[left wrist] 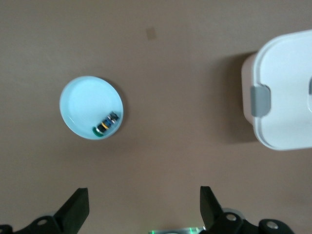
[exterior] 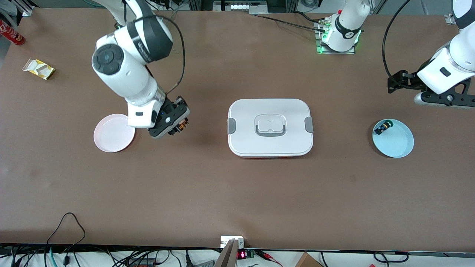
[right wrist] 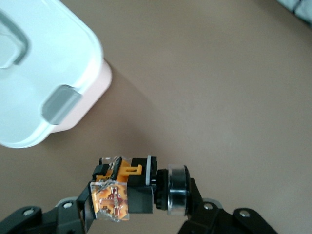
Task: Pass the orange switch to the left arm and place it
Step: 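Lift the switch over the box with the right gripper while the left gripper approaches, then bring the left gripper to the switch held by the right gripper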
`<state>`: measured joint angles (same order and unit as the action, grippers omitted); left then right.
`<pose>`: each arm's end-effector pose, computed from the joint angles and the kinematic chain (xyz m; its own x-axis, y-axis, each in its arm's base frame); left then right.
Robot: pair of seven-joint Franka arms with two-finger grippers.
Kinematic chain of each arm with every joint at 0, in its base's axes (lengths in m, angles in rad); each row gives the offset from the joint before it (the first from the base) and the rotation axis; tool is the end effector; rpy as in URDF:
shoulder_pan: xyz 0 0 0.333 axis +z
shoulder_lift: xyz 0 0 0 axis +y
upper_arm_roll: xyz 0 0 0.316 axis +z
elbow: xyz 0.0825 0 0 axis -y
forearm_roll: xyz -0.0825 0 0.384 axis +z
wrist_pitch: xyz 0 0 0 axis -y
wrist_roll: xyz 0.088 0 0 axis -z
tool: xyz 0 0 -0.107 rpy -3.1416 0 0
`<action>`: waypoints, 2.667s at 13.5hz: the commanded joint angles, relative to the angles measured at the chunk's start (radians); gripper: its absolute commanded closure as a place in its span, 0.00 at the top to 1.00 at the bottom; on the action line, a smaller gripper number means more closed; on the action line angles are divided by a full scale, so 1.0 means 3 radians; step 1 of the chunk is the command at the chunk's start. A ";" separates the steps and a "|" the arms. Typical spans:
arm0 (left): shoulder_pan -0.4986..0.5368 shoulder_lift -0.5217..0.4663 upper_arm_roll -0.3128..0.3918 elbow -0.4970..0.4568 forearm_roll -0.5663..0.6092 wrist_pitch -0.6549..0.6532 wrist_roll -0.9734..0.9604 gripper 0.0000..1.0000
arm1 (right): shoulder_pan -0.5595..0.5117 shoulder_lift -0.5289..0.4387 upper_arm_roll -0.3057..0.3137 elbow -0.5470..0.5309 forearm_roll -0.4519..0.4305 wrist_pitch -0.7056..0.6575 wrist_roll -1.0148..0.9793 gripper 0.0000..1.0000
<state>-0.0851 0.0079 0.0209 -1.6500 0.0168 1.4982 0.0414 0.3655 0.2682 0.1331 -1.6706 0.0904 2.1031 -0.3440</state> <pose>0.5436 -0.0331 0.5775 0.9818 -0.1033 -0.1596 -0.1063 -0.9943 -0.0103 0.5772 0.3104 0.4652 0.6908 0.6969 0.1929 0.7170 -0.6947 -0.0576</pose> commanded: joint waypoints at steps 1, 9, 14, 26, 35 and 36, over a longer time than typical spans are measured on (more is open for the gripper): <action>0.0058 0.0035 0.0027 0.0126 -0.0382 -0.0198 -0.0036 1.00 | 0.0085 -0.0199 0.0047 -0.0015 0.0077 -0.0016 -0.0416 0.17; 0.0262 0.0331 0.0027 0.0106 -0.2445 -0.1040 -0.0025 1.00 | 0.0811 -0.0040 0.0093 -0.0015 0.1567 0.0669 -0.1547 0.15; 0.0309 0.0465 0.0017 -0.0362 -0.3566 -0.0900 0.0279 1.00 | 0.0919 -0.0025 0.0098 -0.0005 0.2876 0.0864 -0.2441 0.15; 0.0279 -0.0026 -0.0407 -0.1853 -0.5343 0.0089 0.1105 1.00 | 0.0914 0.0159 0.0093 0.0005 0.5726 0.0818 -0.5213 0.13; 0.0253 -0.0036 -0.0800 -0.1582 -0.5676 0.0543 0.1053 0.88 | 0.0924 0.0164 0.0093 0.0000 0.5768 0.0777 -0.5250 0.13; 0.0248 -0.0036 -0.0821 -0.1577 -0.5676 0.0599 0.1064 0.82 | 0.0924 0.0169 0.0093 0.0000 0.5768 0.0777 -0.5250 0.13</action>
<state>-0.0112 0.0132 -0.2043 -2.1239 -1.6675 1.6390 0.3565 0.6413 0.3177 0.1569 -1.6741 1.7892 2.3349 -1.8731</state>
